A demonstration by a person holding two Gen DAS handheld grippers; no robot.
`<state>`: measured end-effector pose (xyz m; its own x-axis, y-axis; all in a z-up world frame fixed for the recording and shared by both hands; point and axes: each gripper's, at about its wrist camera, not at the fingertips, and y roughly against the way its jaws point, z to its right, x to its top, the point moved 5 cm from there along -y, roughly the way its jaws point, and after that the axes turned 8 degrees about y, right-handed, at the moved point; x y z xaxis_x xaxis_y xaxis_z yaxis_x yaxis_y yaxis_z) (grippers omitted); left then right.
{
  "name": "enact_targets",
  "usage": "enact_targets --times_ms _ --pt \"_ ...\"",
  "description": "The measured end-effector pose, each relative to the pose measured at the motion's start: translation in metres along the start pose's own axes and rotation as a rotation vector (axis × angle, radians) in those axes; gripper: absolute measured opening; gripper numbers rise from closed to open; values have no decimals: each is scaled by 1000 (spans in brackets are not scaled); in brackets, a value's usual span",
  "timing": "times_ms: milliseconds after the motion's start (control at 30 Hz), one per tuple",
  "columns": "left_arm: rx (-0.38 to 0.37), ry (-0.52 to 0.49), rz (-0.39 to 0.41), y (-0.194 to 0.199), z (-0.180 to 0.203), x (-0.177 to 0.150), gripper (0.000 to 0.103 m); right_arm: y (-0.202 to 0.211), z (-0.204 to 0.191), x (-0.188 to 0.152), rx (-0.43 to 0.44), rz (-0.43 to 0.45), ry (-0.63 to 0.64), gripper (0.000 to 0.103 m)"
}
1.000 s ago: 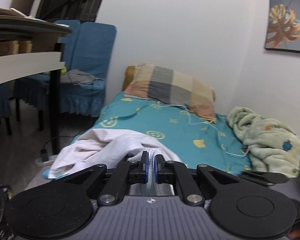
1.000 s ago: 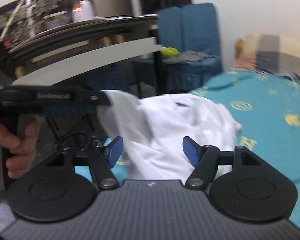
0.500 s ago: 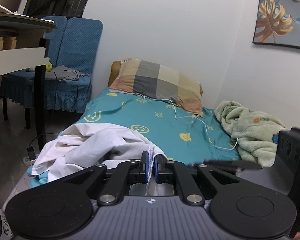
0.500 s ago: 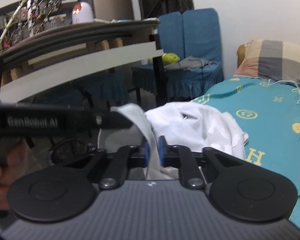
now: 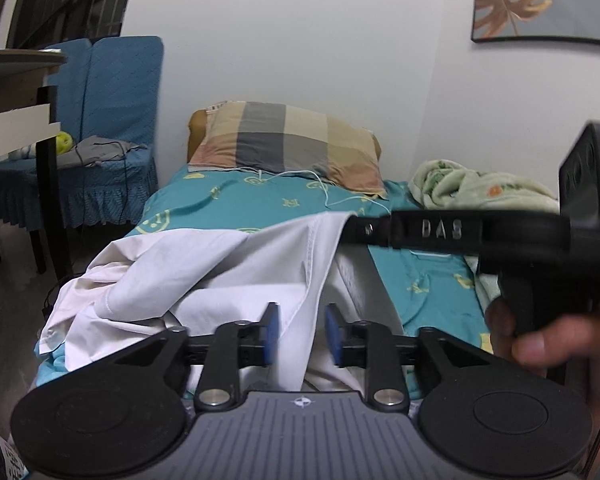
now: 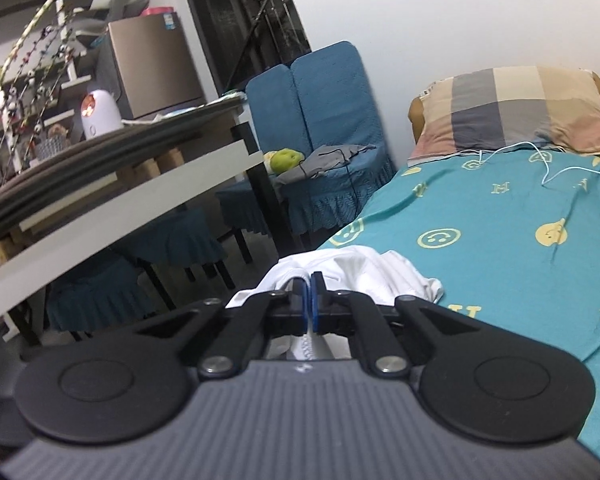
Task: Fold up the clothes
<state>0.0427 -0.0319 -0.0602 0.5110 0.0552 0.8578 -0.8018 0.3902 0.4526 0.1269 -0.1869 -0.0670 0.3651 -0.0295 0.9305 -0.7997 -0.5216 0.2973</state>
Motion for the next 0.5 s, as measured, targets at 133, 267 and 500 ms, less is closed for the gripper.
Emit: enact_targets --times_ms 133,267,500 --pt "-5 -45 -8 -5 9 -8 61 4 8 4 -5 3 -31 4" --pt "20 -91 -27 -17 15 -18 79 11 13 8 3 31 -77 4" --pt "144 -66 -90 -48 4 -29 79 33 18 24 16 127 -127 4"
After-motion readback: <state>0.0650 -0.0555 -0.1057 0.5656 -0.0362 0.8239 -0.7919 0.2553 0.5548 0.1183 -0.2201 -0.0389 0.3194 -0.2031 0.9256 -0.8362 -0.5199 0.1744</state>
